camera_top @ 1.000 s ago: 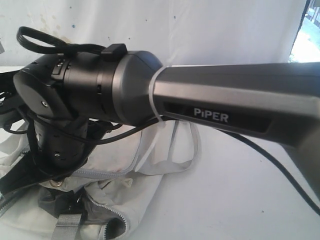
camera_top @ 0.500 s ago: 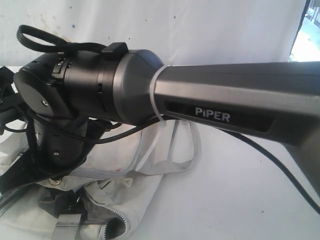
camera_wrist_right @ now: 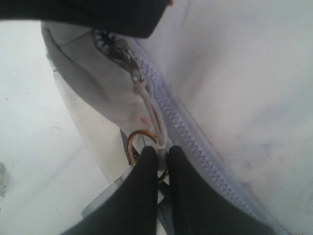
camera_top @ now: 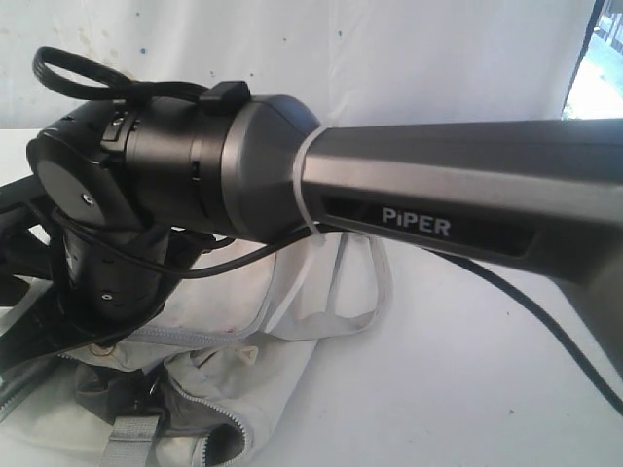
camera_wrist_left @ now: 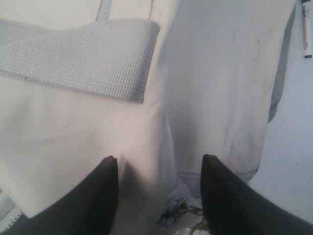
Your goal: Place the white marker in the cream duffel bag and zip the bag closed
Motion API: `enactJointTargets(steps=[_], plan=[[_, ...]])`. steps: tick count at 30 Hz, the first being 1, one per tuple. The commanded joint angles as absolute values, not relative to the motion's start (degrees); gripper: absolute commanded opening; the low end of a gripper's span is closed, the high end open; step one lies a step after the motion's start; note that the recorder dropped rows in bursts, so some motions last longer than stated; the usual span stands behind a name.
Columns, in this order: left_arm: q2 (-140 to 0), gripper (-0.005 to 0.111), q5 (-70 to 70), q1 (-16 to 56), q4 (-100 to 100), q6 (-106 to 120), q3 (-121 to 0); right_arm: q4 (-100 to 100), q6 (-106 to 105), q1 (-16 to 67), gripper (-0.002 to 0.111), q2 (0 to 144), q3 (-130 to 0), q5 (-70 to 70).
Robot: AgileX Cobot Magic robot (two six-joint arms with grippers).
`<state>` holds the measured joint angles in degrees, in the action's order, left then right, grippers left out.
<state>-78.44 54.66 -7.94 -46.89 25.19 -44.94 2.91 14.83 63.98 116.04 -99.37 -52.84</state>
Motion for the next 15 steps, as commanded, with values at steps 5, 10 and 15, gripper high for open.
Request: enactJointTargets(steps=[5,10,15], plan=[[-79.3,0.055,53.1,-8.0,-48.8,28.0,-44.6,3.4,14.0,63.9,0.000,115.4,-99.3,-52.3],[-79.4,0.024,52.5,-8.0,-46.7,28.3,-44.6,3.4,14.0,63.9,0.000,115.4,-99.3,-52.3],[-79.4,0.000,52.3,-8.0,-45.2,28.6,-44.6,3.4,14.0,63.9,0.000,115.4,-99.3,-52.3]])
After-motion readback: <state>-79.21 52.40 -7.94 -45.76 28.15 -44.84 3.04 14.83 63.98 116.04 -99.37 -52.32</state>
